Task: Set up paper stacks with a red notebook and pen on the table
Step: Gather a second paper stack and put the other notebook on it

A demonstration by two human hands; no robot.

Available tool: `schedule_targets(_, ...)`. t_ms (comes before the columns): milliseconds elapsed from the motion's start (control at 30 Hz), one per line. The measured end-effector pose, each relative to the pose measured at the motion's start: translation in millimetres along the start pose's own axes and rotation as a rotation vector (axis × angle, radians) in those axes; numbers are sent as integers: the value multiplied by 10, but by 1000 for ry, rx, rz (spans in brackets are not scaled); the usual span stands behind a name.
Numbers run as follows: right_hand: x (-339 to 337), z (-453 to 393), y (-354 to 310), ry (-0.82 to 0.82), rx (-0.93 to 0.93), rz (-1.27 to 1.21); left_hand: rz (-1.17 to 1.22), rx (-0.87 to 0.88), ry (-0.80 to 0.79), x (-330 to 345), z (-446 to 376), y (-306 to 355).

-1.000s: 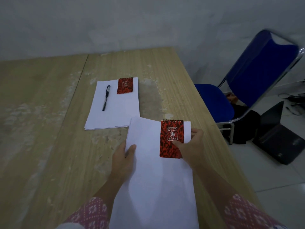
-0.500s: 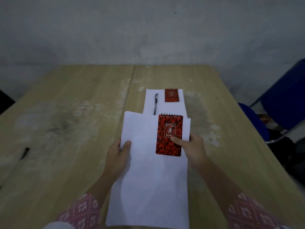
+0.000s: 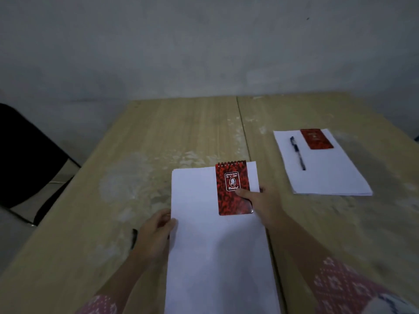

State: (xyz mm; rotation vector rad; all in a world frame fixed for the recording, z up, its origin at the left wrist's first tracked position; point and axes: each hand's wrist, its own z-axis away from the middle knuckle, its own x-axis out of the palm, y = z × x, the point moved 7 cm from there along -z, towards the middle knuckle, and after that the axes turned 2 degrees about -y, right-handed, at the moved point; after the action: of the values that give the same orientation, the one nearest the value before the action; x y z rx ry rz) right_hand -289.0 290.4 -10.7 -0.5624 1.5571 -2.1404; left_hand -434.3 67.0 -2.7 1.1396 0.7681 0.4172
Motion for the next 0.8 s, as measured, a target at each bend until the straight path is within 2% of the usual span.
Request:
schedule_targets(100, 291, -242, -71, 33, -27, 57, -131, 27, 1, -268, -249, -55)
schedule_targets(267, 648, -774, -129, 104, -64, 180, -504, 100, -10, -611, -921, -146)
schedule_targets(433, 899, -1177, -159, 162, -99, 263, -661, 130, 2, -744, -1491, -394)
schedule_targets(567, 1060, -1619, -117, 190, -103, 277, -650, 176, 0, -753, -1807, -464)
schedule_targets(800, 1138, -2180, -157, 241, -99, 376, -681, 256, 185, -767, -1876, -496)
